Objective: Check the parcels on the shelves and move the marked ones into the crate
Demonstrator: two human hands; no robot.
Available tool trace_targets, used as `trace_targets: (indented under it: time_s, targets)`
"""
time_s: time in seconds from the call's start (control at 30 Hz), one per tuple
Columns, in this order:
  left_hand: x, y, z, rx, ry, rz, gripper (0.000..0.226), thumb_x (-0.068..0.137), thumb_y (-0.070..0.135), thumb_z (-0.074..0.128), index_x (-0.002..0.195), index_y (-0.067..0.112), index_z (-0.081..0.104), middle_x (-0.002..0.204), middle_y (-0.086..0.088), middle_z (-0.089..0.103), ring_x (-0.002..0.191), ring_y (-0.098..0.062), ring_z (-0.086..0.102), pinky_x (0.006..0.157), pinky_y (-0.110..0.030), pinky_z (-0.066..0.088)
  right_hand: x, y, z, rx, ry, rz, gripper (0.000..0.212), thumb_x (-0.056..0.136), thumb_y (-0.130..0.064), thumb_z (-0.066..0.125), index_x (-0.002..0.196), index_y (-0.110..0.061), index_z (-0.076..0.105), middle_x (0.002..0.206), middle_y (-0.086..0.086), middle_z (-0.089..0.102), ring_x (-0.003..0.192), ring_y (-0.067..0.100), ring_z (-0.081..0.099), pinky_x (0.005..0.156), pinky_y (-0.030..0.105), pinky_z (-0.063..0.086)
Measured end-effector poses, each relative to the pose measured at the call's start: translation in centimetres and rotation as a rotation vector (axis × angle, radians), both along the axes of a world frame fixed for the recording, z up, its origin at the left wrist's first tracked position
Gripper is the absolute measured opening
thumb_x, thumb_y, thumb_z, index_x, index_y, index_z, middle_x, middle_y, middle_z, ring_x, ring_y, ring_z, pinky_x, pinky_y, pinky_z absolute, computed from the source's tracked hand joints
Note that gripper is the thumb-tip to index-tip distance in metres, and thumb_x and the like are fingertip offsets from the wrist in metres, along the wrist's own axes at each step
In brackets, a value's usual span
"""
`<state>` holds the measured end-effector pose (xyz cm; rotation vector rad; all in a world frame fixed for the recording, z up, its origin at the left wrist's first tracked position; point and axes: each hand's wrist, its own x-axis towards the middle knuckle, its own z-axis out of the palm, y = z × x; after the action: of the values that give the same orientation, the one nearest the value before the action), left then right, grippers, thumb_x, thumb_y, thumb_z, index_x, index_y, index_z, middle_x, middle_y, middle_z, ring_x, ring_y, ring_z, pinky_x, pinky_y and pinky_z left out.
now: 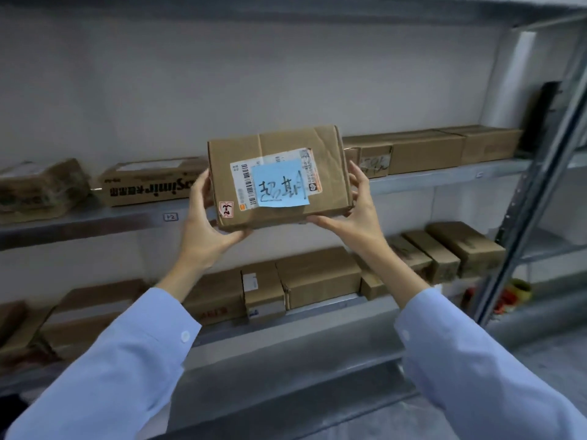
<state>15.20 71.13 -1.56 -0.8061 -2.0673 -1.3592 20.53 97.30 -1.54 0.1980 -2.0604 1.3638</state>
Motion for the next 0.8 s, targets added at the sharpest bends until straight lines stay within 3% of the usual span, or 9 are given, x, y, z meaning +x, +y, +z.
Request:
trace_targets:
  time_s: [0.07, 0.13, 0.27, 0.33, 0.4, 0.53, 0.63, 0.7, 0.8]
  targets:
    - [1.2, 0.3, -1.0, 0.006, -0.011, -0.053, 0.110, 0.064, 0.018, 0.089, 0.151, 0.015, 0.022, 0.141, 0.022, 0.037, 0.133, 0.007, 0.036, 0.102, -0.006, 0.033, 2.5, -0.1, -1.3, 0.023, -0.028, -0.040, 0.123, 0.055, -0.058, 0.087, 0.153, -0.023, 0.022, 0.147, -0.006, 0.037, 0.135, 0.009, 0.041, 0.111, 0.042, 0.042]
    - [2.8, 0.8, -2.2, -0.004, -0.029, -0.106, 0.109, 0.064, 0.017, 0.089, 0.151, 0.018, 0.022, 0.139, 0.028, 0.035, 0.132, 0.007, 0.037, 0.101, -0.005, 0.034, 5.4, 0.2, -2.6, 0.015, -0.060, -0.081, 0.118, 0.058, -0.053, 0.088, 0.152, -0.023, 0.024, 0.146, -0.007, 0.035, 0.136, 0.007, 0.039, 0.113, 0.040, 0.039]
    - [6.0, 2.7, -5.1, -0.014, -0.113, -0.215, 0.110, 0.064, 0.017, 0.090, 0.151, 0.026, 0.023, 0.148, 0.012, 0.039, 0.134, 0.001, 0.037, 0.107, -0.024, 0.040, 11.6, 1.2, -5.4, -0.009, -0.149, -0.145, 0.114, 0.065, -0.038, 0.089, 0.152, -0.026, 0.018, 0.150, -0.009, 0.032, 0.135, 0.002, 0.035, 0.114, 0.026, 0.035]
    - [7.6, 4.2, -6.7, -0.029, -0.153, -0.275, 0.108, 0.066, 0.016, 0.090, 0.151, 0.026, 0.024, 0.150, 0.009, 0.038, 0.129, 0.009, 0.039, 0.102, -0.012, 0.039, 14.9, 1.9, -7.0, -0.025, -0.215, -0.171, 0.114, 0.067, -0.037, 0.087, 0.153, -0.027, 0.014, 0.148, -0.013, 0.033, 0.133, 0.001, 0.036, 0.111, 0.019, 0.034]
    - [9.2, 5.9, -8.4, -0.046, -0.195, -0.342, 0.107, 0.065, 0.015, 0.089, 0.151, 0.023, 0.025, 0.148, 0.011, 0.039, 0.126, 0.015, 0.039, 0.101, -0.009, 0.038, 18.4, 2.9, -8.7, -0.068, -0.257, -0.217, 0.114, 0.068, -0.035, 0.087, 0.154, -0.028, 0.012, 0.150, -0.012, 0.035, 0.134, 0.004, 0.037, 0.111, 0.024, 0.035]
    - [13.4, 10.7, -11.5, -0.114, -0.275, -0.495, 0.108, 0.062, 0.017, 0.091, 0.149, 0.024, 0.028, 0.145, 0.009, 0.045, 0.131, 0.001, 0.043, 0.108, -0.028, 0.041, 26.2, 5.3, -12.1, -0.156, -0.311, -0.368, 0.111, 0.068, -0.042, 0.087, 0.151, -0.039, 0.014, 0.144, -0.019, 0.039, 0.133, 0.004, 0.042, 0.113, 0.033, 0.039]
    - [17.9, 15.1, -13.2, -0.150, -0.309, -0.648, 0.107, 0.062, 0.017, 0.090, 0.149, 0.024, 0.029, 0.137, 0.022, 0.046, 0.126, 0.004, 0.046, 0.098, -0.014, 0.044, 32.9, 7.1, -14.5, -0.228, -0.339, -0.495, 0.113, 0.063, -0.052, 0.087, 0.150, -0.042, 0.015, 0.146, -0.017, 0.042, 0.134, 0.006, 0.044, 0.110, 0.044, 0.043]
    - [21.2, 18.1, -14.1, -0.166, -0.341, -0.741, 0.106, 0.062, 0.022, 0.089, 0.149, 0.027, 0.029, 0.140, 0.020, 0.045, 0.122, 0.011, 0.046, 0.090, -0.006, 0.043, 37.5, 8.2, -15.6, -0.269, -0.338, -0.582, 0.112, 0.066, -0.045, 0.088, 0.151, -0.038, 0.015, 0.142, -0.022, 0.044, 0.132, 0.005, 0.047, 0.109, 0.043, 0.044]
    - [26.0, 22.7, -15.8, -0.215, -0.393, -0.869, 0.104, 0.064, 0.018, 0.090, 0.147, 0.033, 0.030, 0.146, 0.015, 0.043, 0.127, 0.007, 0.044, 0.096, -0.019, 0.046, 44.3, 9.6, -17.5, -0.313, -0.332, -0.726, 0.112, 0.071, -0.030, 0.088, 0.155, -0.030, 0.013, 0.136, -0.032, 0.042, 0.129, -0.002, 0.049, 0.109, 0.034, 0.044]
